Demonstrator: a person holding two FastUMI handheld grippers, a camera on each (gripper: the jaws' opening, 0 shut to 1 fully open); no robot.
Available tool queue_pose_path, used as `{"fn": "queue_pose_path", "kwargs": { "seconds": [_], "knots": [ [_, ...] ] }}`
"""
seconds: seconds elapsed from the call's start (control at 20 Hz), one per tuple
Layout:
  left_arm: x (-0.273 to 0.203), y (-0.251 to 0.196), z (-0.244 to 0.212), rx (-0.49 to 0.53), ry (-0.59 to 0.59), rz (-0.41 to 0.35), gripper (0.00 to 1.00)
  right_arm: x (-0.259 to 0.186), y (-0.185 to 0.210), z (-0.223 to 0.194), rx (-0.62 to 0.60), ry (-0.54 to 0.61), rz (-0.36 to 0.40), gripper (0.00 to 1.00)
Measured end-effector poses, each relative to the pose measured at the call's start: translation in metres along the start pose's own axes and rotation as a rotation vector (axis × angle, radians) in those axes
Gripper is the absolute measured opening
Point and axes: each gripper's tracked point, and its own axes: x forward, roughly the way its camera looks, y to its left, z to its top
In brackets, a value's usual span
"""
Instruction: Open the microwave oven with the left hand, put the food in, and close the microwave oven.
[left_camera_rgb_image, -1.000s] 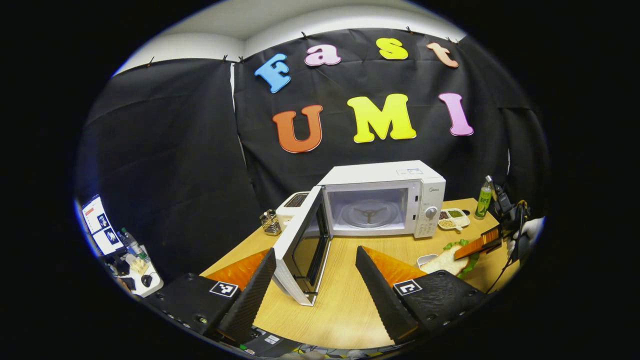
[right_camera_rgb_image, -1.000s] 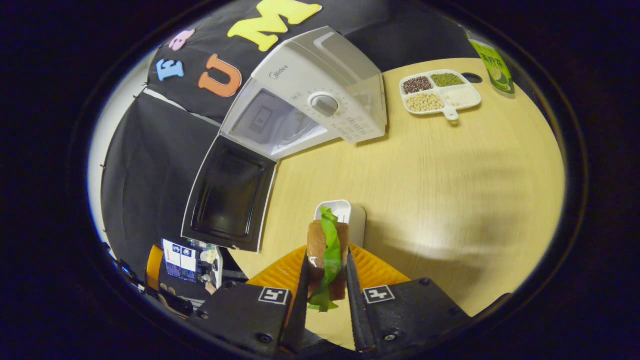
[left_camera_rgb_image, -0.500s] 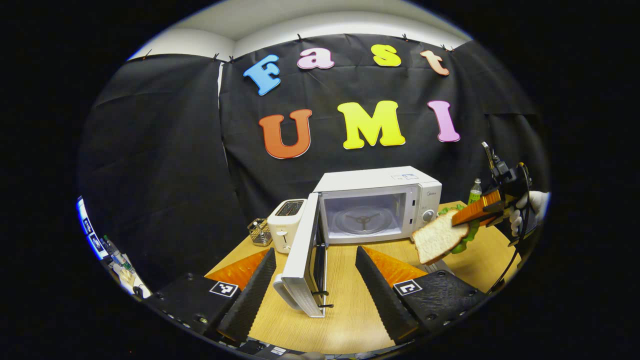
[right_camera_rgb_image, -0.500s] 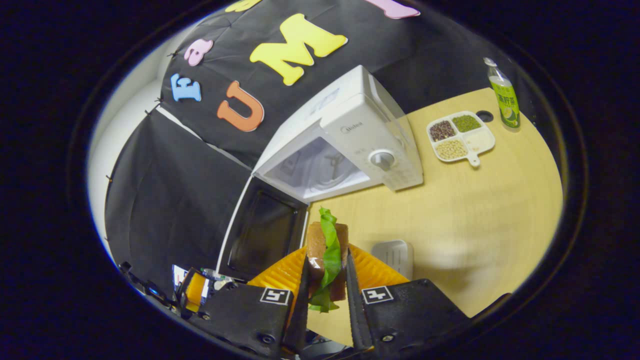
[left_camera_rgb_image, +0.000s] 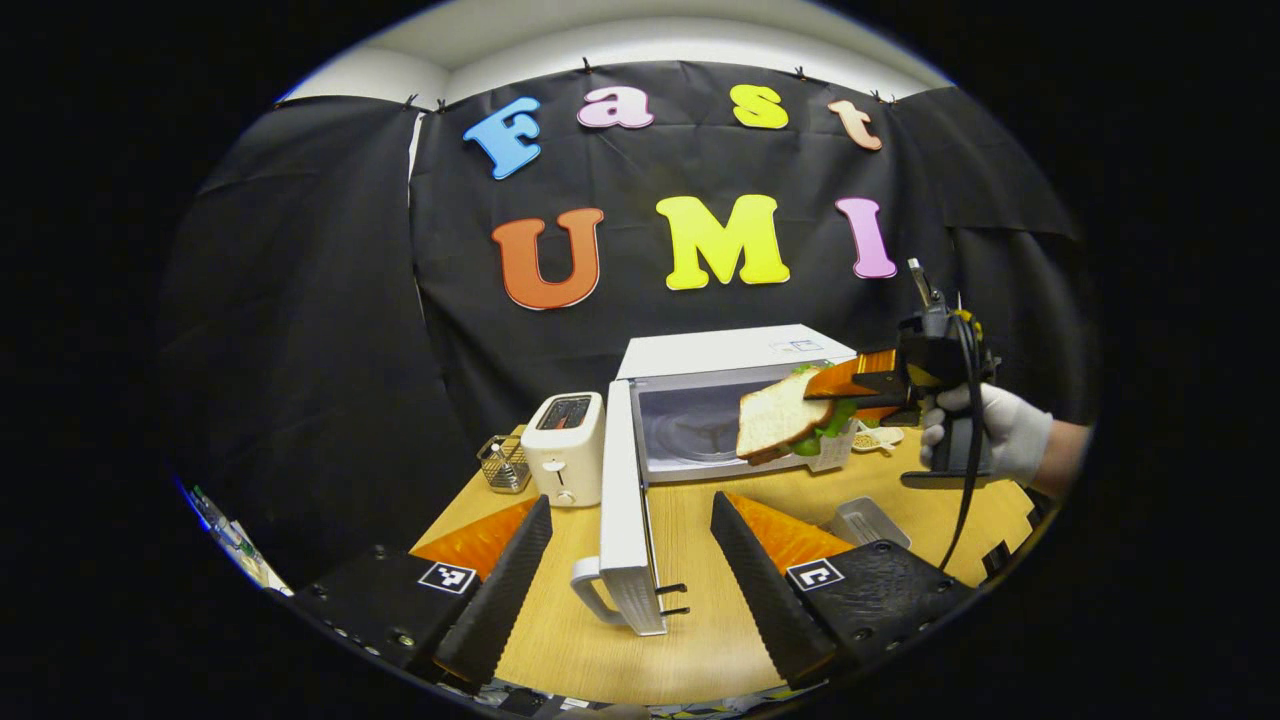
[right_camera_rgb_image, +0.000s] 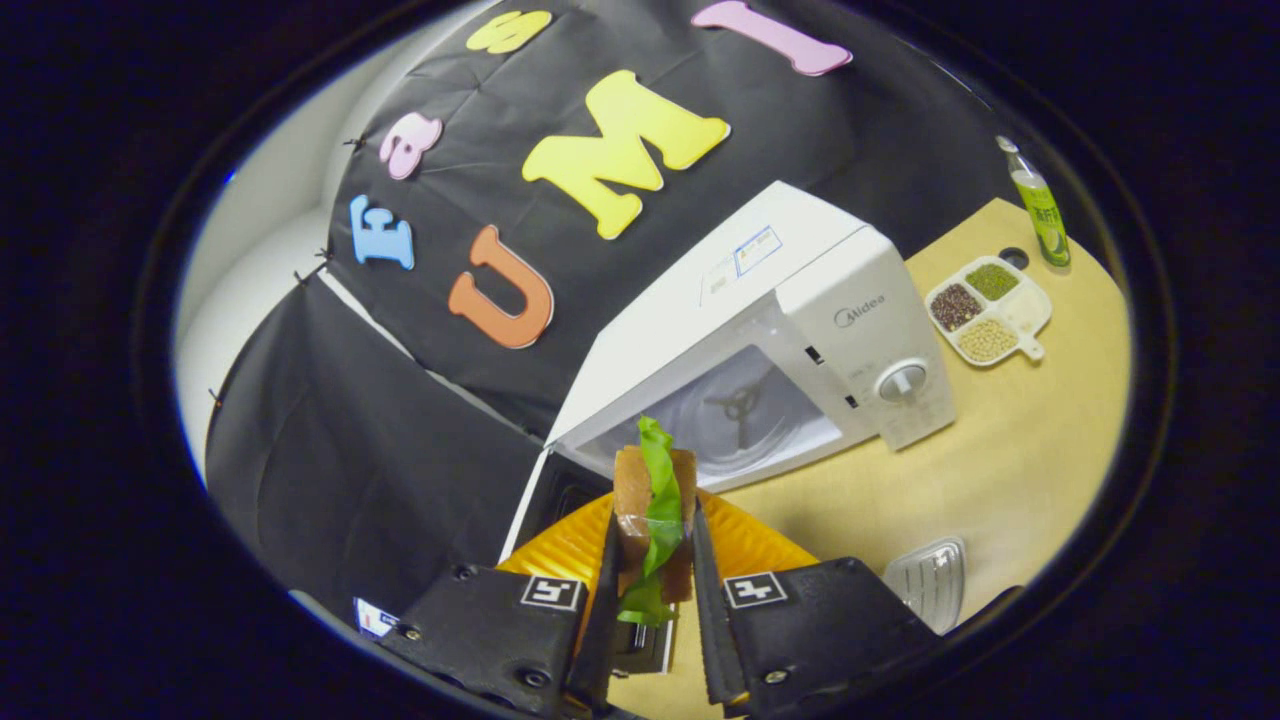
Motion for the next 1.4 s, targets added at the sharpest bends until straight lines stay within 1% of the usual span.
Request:
{"fn": "queue_pose_path", "kwargs": {
  "seconds": [0.05, 0.2, 0.35, 0.55, 0.75, 0.85, 0.9, 0.95, 1.0, 1.05, 1.1, 1.15, 1.2, 1.25, 1.3, 1.35, 1.4],
  "knots": [
    [0.002, 0.0, 0.004, 0.006, 0.0, -0.006, 0.97, 0.015, -0.006, -0.001, 0.012, -0.03, -0.027, 0.39],
    [0.006, 0.004, 0.012, 0.03, -0.006, -0.014, 0.97, 0.06, -0.02, -0.004, 0.095, -0.102, -0.072, 0.38],
    [0.01, 0.01, 0.015, 0.05, -0.016, -0.005, 0.97, 0.104, -0.037, -0.014, 0.113, -0.148, -0.133, 0.38],
    [0.015, 0.021, 0.002, 0.04, 0.017, 0.015, 0.97, 0.146, -0.038, -0.007, 0.132, -0.273, -0.153, 0.39],
    [0.015, 0.034, -0.002, 0.028, 0.036, 0.037, 0.97, 0.176, -0.032, -0.001, 0.135, -0.346, -0.157, 0.39],
    [0.011, 0.04, -0.003, 0.028, 0.034, 0.048, 0.97, 0.189, -0.031, -0.002, 0.14, -0.361, -0.164, 0.39],
    [0.009, 0.041, -0.003, 0.028, 0.035, 0.052, 0.97, 0.195, -0.035, -0.004, 0.128, -0.363, -0.179, 0.31],
    [0.008, 0.043, -0.004, 0.027, 0.033, 0.055, 0.97, 0.198, -0.039, -0.006, 0.12, -0.367, -0.189, 0.31],
    [0.007, 0.046, -0.005, 0.027, 0.032, 0.055, 0.97, 0.2, -0.042, -0.007, 0.115, -0.374, -0.192, 0.4],
    [0.006, 0.047, -0.007, 0.026, 0.034, 0.055, 0.97, 0.201, -0.048, -0.008, 0.103, -0.379, -0.208, 0.33],
    [0.008, 0.047, -0.01, 0.021, 0.037, 0.048, 0.97, 0.201, -0.053, -0.009, 0.092, -0.379, -0.224, 0.33],
    [0.008, 0.048, -0.011, 0.019, 0.039, 0.048, 0.97, 0.202, -0.055, -0.012, 0.08, -0.379, -0.232, 0.43],
    [0.008, 0.048, -0.013, 0.016, 0.04, 0.051, 0.97, 0.202, -0.055, -0.013, 0.055, -0.378, -0.237, 0.45],
    [0.009, 0.049, -0.014, 0.011, 0.038, 0.052, 0.97, 0.202, -0.055, -0.013, 0.022, -0.38, -0.245, 0.44],
    [0.011, 0.049, -0.015, 0.002, 0.039, 0.051, 0.97, 0.201, -0.058, -0.012, -0.026, -0.382, -0.267, 0.45],
    [0.012, 0.047, -0.017, -0.003, 0.044, 0.048, 0.97, 0.201, -0.059, -0.012, -0.069, -0.379, -0.292, 0.48],
    [0.012, 0.046, -0.018, -0.003, 0.044, 0.046, 0.97, 0.2, -0.058, -0.01, -0.106, -0.378, -0.302, 0.41]
  ]
}}
